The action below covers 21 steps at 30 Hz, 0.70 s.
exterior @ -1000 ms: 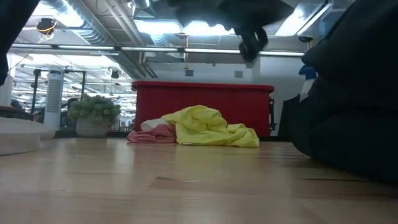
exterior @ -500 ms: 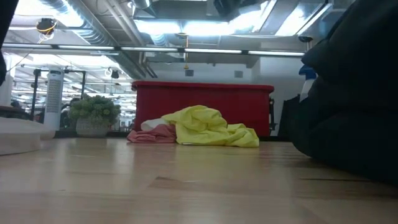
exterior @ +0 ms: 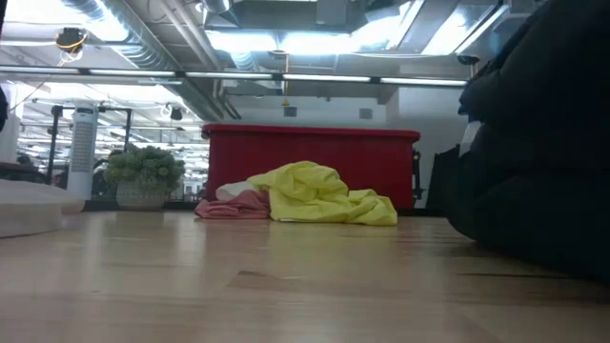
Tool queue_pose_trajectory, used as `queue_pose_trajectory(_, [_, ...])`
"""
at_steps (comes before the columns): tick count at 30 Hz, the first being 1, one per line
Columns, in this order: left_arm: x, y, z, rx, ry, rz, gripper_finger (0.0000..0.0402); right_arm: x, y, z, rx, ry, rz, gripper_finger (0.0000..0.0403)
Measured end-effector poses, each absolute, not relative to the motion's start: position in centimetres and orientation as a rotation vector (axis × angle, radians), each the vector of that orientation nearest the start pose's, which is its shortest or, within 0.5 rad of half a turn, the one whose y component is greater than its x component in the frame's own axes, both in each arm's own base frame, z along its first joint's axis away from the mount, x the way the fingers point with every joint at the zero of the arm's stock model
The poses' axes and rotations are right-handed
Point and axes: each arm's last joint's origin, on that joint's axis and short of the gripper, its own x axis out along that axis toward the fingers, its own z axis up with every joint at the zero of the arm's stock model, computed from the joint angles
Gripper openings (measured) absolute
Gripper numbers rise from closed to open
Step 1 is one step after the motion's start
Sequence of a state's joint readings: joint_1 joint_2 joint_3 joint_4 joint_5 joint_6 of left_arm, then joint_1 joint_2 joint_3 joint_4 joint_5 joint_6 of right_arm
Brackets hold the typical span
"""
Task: Fold laundry
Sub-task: Stack the dark blue short on top of the black jean
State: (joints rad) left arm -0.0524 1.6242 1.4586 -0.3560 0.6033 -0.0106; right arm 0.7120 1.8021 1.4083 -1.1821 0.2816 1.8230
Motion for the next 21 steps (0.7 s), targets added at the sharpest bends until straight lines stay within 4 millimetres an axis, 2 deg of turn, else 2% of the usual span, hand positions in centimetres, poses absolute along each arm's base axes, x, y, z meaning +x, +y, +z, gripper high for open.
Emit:
queue_pose_trajectory(9, [36.3, -4.1, 33.8, -0.157, 0.524, -0.649, 0.0, 25.6, 19.0, 18.0, 0.815, 1.167, -0.855, 0.0])
queue_pose_trajectory(13, [36.3, -4.0, 33.8, -0.156, 0.524, -0.649, 0.0, 25.8, 18.3, 16.6, 0.856, 1.157, -0.832, 0.0])
queue_pose_trajectory(17, [36.2, -3.9, 33.9, -0.153, 0.522, -0.647, 0.0, 25.6, 18.1, 17.4, 0.874, 1.142, -0.82, 0.0])
queue_pose_trajectory(21, [35.9, -3.7, 34.3, -0.135, 0.509, -0.646, 0.0, 24.5, 17.9, 19.3, 0.904, 1.084, -0.817, 0.0])
